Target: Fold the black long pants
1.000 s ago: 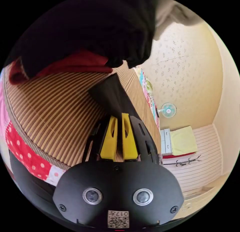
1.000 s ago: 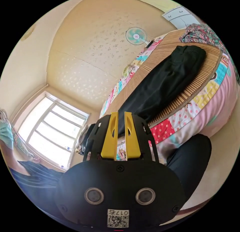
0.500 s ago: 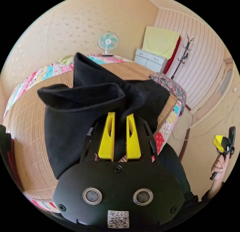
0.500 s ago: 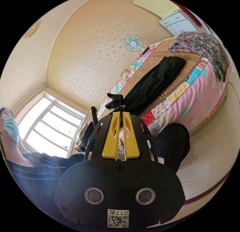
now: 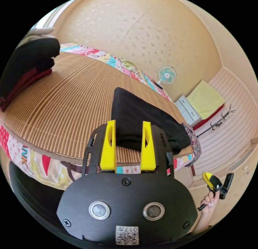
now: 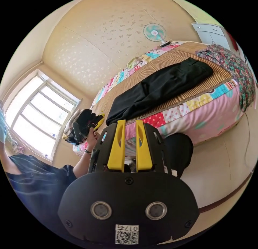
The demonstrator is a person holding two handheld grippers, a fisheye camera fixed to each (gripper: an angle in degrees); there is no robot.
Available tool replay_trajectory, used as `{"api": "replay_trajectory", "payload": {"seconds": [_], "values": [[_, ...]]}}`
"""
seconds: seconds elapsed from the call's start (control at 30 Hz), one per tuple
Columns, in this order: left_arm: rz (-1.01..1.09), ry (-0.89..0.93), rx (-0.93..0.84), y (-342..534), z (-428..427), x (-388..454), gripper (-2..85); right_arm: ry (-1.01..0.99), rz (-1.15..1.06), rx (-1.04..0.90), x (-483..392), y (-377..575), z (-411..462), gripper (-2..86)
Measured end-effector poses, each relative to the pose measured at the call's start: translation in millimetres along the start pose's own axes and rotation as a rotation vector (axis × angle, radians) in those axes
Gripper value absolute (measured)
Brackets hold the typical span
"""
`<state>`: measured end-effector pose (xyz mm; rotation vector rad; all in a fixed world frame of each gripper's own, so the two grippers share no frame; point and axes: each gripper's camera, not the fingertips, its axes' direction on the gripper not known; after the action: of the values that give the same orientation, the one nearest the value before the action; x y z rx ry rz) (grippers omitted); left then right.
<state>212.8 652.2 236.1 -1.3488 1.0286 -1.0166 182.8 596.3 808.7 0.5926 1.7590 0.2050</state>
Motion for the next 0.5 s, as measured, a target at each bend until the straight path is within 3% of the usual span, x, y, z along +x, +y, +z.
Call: {"api": "replay_trajectory", "payload": {"seconds": [0.27,0.5], "values": [[-0.143,0.213,-0.149,-21.4,12.6,-51.7,11.2,0.09,-0.361,-0.143,-85.2,-2.6,147.5,10.1],[-0.15,0.402,-0.109,-31.2,-24.0,-67.8,6.5,0.072,-0.416,-0.283,-159.7,-46.0,278.6,13.3]]}}
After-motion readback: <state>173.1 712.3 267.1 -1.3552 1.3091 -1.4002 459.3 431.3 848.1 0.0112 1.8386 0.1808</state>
